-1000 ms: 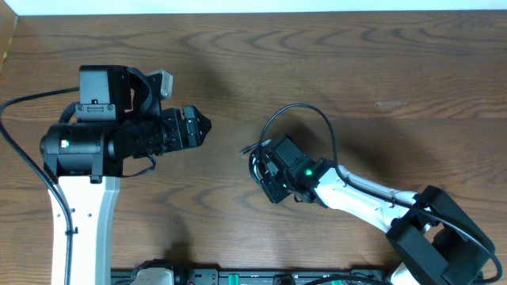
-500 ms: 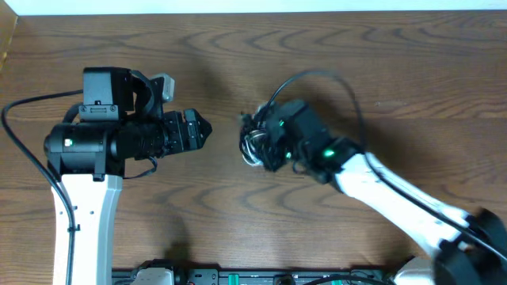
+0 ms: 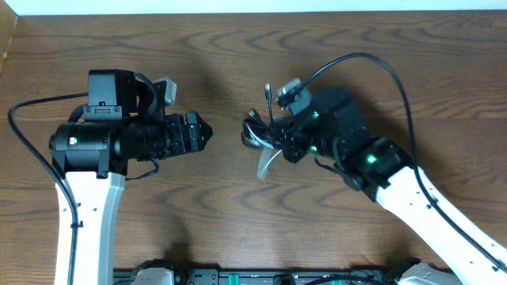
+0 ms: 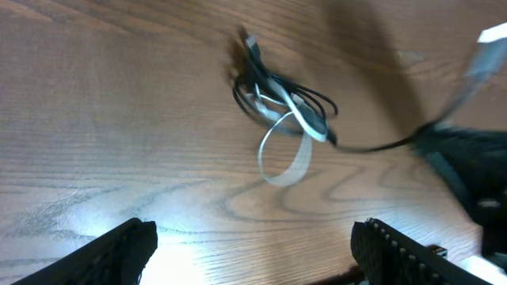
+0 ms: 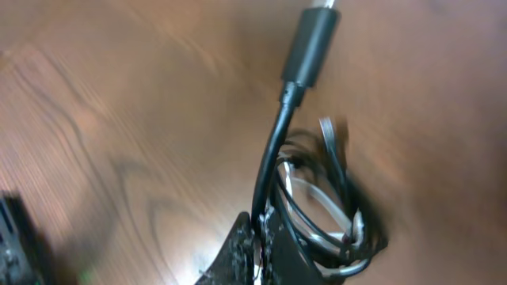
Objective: Untangle cables
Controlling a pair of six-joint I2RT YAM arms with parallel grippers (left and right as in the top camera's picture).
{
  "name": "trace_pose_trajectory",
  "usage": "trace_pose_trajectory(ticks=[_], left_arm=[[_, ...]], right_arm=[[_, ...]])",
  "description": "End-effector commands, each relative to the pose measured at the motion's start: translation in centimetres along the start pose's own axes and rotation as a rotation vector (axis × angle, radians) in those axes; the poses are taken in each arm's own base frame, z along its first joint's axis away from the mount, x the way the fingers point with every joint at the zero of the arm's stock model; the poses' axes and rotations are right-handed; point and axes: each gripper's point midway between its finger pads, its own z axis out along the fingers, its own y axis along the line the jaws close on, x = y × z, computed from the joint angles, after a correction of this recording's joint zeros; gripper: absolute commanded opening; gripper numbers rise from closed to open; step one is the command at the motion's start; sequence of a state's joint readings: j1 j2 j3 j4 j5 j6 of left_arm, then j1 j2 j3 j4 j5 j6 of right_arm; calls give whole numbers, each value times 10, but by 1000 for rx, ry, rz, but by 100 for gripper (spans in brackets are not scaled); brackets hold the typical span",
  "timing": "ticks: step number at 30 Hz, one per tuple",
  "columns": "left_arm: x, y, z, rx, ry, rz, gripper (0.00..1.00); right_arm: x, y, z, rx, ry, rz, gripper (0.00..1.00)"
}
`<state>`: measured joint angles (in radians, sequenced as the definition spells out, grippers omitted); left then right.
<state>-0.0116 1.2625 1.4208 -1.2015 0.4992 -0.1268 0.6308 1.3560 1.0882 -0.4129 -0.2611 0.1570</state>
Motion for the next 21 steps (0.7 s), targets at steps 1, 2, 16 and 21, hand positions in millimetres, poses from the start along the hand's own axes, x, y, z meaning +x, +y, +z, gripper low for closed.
trace_pose_trajectory(ticks=[1,2,16,21], left_arm=[[0,0,3,5,6,9,84],[0,0,3,5,5,10,85],[-3,-1,3,7,-5,14,85],[-3,-1,3,7,-5,14,85]], right_arm=[[45,-7,22,31,186,15,1],[58,-9,27,37,240,25,1],[151,-41,79,124,570,63,82],[122,-40,96,99,440,-27,58]])
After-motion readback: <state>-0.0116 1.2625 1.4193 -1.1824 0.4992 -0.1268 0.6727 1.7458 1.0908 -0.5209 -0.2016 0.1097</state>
